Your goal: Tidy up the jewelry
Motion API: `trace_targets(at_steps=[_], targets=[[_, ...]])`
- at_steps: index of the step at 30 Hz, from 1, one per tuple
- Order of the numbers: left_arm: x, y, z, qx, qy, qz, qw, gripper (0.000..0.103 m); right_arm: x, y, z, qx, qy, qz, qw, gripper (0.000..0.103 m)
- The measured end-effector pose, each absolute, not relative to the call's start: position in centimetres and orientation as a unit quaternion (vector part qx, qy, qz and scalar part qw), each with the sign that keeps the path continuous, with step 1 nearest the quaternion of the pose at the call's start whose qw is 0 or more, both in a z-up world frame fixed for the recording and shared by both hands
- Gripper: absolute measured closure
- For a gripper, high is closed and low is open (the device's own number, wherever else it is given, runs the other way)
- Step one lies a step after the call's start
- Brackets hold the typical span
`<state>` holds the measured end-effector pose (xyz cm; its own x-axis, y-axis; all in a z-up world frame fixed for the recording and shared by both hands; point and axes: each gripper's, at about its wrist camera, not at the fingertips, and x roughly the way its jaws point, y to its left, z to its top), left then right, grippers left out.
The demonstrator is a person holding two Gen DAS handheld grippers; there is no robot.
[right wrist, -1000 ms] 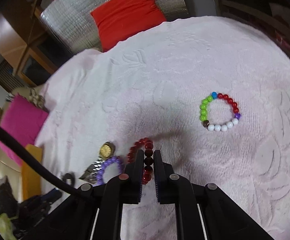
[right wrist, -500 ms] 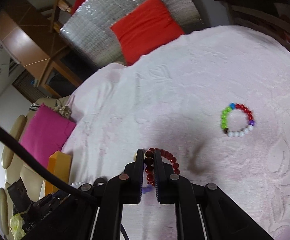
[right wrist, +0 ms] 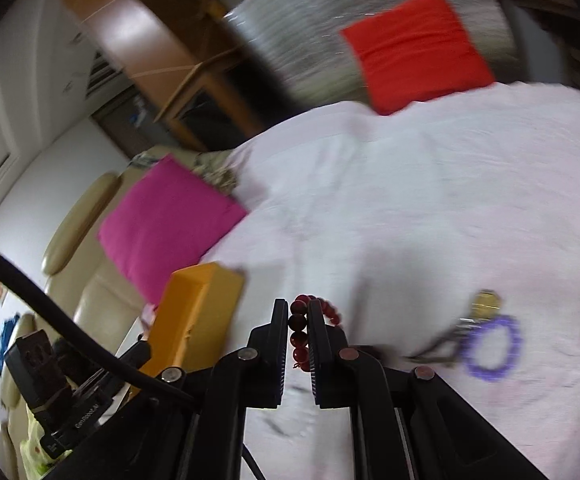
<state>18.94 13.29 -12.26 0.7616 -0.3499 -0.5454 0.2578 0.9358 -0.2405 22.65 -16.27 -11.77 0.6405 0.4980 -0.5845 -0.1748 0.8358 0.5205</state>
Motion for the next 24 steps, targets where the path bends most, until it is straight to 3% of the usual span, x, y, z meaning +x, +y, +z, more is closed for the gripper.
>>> trace_targets(at_steps=[5, 7, 8, 10, 15, 17, 23, 24], targets=[[20.0, 11.6, -14.9, -0.059, 0.373, -0.169, 0.91, 0.091, 22.0, -12.5, -10.8, 0.193, 0.367, 0.217, 0.884, 0.092], [20.5, 9.6, -15.7, -0.038, 0.393, -0.181, 0.901, 0.067, 21.8, -12.4, -11.2, 0.194, 0.367, 0.213, 0.884, 0.092], [20.8, 8.3, -16.2, -0.025, 0.402, -0.187, 0.896, 0.049, 21.8, -12.3, -11.4, 0.194, 0.37, 0.21, 0.884, 0.092], [21.4, 6.4, -17.2, 0.006, 0.416, -0.179, 0.891, 0.044, 21.6, -13.0, -12.2, 0.187, 0.376, 0.198, 0.886, 0.092], [24.1, 4.2, -20.9, 0.04, 0.486, -0.15, 0.86, 0.047, 21.3, -16.5, -13.0, 0.211, 0.379, 0.181, 0.883, 0.092], [24.4, 3.8, -22.0, 0.05, 0.503, -0.157, 0.848, 0.071, 21.1, -17.5, -12.9, 0.215, 0.375, 0.178, 0.884, 0.092], [23.9, 2.1, -22.8, 0.102, 0.495, -0.162, 0.847, 0.074, 20.5, -20.2, -12.6, 0.224, 0.368, 0.166, 0.887, 0.092], [23.9, 2.1, -22.7, 0.099, 0.494, -0.164, 0.848, 0.085, 20.4, -20.5, -12.5, 0.227, 0.367, 0.166, 0.887, 0.092]])
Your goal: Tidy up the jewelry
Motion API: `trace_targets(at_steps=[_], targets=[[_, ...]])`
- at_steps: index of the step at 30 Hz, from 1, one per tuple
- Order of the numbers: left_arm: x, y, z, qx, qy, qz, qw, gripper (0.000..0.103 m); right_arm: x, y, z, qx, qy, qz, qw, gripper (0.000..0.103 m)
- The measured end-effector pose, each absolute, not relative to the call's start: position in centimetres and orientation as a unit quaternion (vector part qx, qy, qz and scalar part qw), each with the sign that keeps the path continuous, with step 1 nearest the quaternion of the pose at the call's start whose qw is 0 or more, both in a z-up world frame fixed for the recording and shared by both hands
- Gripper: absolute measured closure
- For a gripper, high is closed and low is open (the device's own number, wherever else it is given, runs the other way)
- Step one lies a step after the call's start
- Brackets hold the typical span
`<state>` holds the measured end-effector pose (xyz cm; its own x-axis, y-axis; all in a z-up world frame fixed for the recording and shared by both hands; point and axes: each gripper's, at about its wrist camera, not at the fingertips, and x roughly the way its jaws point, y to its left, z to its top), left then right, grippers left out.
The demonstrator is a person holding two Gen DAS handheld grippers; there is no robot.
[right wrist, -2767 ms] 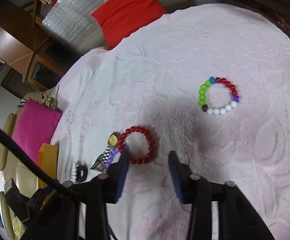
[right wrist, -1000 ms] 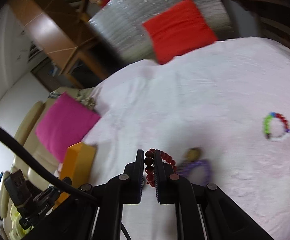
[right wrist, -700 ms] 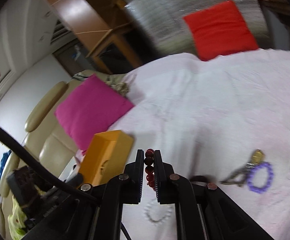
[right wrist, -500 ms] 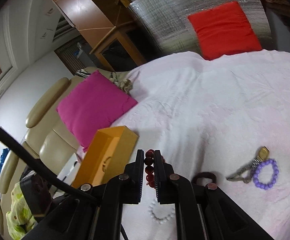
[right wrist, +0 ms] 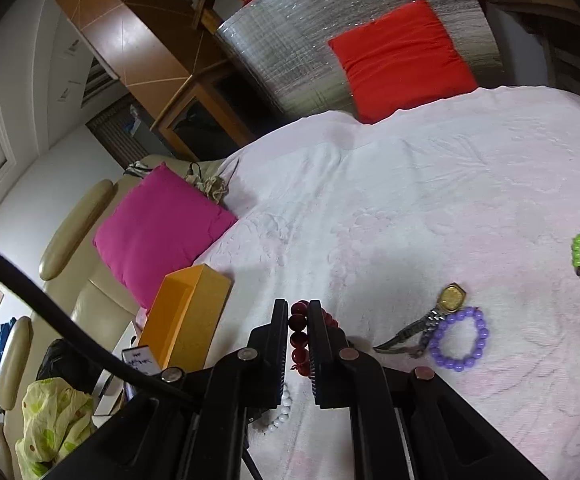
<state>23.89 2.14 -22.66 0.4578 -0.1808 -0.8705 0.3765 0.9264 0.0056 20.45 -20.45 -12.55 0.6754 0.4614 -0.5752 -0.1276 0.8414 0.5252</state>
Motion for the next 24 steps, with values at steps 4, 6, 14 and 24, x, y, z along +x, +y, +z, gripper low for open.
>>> trace_targets(at_steps=[4, 6, 14, 24], targets=[[23.6, 1.7, -22.1, 0.078, 0.489, -0.186, 0.849, 0.094, 20.3, -20.4, -12.3, 0.227, 0.362, 0.171, 0.888, 0.092], [23.0, 1.4, -21.2, 0.088, 0.466, -0.188, 0.86, 0.094, 20.2, -20.0, -12.2, 0.219, 0.359, 0.172, 0.891, 0.092], [19.8, 5.4, -14.7, 0.007, 0.365, -0.194, 0.911, 0.094, 20.1, -16.9, -11.7, 0.183, 0.35, 0.182, 0.9, 0.092], [17.3, 17.5, -11.4, -0.1, 0.28, -0.093, 0.95, 0.094, 23.4, -5.2, -9.6, 0.132, 0.359, 0.272, 0.883, 0.092]])
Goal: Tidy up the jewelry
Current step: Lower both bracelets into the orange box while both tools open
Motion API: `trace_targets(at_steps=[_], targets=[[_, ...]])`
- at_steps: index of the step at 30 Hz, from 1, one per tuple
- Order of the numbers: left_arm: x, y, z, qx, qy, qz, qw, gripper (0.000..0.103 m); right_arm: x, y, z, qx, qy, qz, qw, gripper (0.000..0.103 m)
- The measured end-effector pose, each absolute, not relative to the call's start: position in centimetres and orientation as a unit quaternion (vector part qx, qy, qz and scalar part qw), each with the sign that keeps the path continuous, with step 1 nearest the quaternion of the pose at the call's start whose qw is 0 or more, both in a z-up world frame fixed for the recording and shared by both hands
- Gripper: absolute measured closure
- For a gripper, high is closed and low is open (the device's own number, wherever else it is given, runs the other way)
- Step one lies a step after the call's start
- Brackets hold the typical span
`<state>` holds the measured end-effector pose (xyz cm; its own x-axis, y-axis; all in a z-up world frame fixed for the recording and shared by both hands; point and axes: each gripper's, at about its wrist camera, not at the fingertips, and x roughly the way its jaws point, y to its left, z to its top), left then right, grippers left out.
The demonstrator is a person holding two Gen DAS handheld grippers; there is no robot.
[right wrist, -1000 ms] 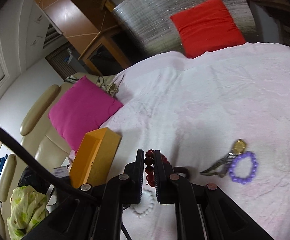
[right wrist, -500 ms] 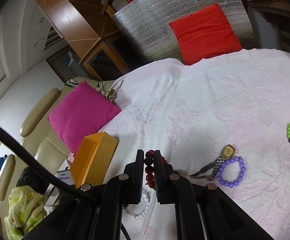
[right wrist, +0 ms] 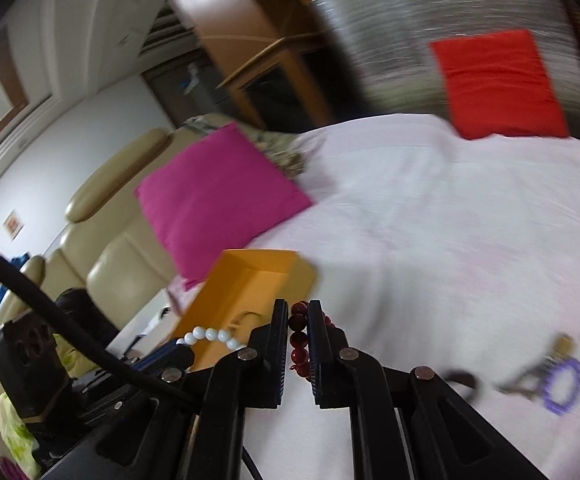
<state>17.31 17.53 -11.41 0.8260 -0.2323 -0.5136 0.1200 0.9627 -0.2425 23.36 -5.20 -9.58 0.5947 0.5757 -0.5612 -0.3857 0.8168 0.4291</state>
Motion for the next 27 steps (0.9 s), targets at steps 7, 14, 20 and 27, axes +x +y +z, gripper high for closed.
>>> trace_targets(at_steps=[7, 14, 20, 27], targets=[[20.0, 24.6, -16.1, -0.144, 0.365, 0.009, 0.92, 0.094, 28.7, 5.5, -10.7, 0.117, 0.393, 0.316, 0.856, 0.092], [23.0, 25.4, -19.8, -0.139, 0.434, 0.056, 0.888, 0.094, 34.1, 13.3, -15.3, 0.099, 0.444, 0.298, 0.839, 0.092], [24.0, 24.8, -20.6, -0.117, 0.458, 0.087, 0.877, 0.093, 36.1, 15.6, -18.1, 0.047, 0.469, 0.257, 0.844, 0.092], [23.3, 23.3, -19.5, -0.059, 0.437, 0.123, 0.889, 0.059, 35.9, 12.8, -17.1, 0.045, 0.471, 0.231, 0.85, 0.05]])
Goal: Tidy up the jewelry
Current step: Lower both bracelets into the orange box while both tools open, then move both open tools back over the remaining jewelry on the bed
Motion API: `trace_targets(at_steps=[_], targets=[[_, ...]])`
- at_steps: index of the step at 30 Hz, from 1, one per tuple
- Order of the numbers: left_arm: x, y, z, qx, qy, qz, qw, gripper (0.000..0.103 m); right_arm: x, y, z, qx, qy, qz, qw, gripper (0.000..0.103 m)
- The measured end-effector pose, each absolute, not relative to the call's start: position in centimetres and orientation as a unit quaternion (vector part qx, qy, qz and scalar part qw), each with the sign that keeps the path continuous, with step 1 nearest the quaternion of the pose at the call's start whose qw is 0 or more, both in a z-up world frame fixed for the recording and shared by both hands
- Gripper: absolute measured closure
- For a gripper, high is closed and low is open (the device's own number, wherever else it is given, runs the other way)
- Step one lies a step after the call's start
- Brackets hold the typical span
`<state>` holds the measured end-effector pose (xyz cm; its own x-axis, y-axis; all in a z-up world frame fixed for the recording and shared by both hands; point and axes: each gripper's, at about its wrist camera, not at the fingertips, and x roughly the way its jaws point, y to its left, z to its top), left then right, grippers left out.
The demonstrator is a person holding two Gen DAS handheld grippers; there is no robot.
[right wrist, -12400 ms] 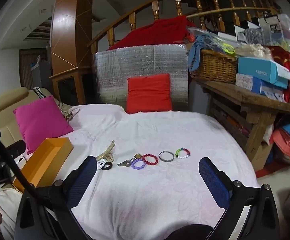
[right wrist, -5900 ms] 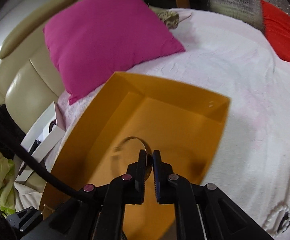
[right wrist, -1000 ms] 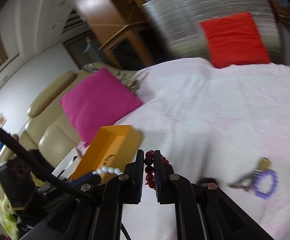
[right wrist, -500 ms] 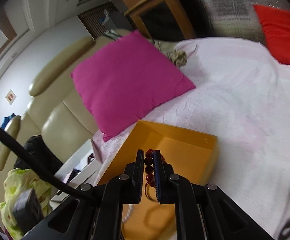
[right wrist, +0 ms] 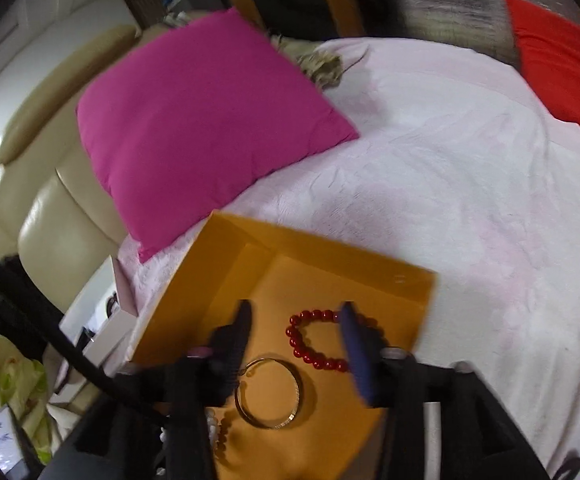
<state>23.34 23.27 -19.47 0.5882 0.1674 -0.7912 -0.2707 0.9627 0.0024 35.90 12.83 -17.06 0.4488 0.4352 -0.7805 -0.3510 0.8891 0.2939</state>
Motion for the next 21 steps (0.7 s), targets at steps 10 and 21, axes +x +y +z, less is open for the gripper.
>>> trace_targets(at_steps=[10, 21], targets=[[22.0, 15.3, -15.5, 0.014, 0.337, 0.088, 0.937, 0.048, 28.1, 0.1, -12.6, 0.061, 0.404, 0.22, 0.886, 0.05], [21.7, 2.0, -15.1, 0.082, 0.317, -0.048, 0.944, 0.048, 20.9, -23.4, -12.1, 0.146, 0.388, 0.082, 0.906, 0.051]])
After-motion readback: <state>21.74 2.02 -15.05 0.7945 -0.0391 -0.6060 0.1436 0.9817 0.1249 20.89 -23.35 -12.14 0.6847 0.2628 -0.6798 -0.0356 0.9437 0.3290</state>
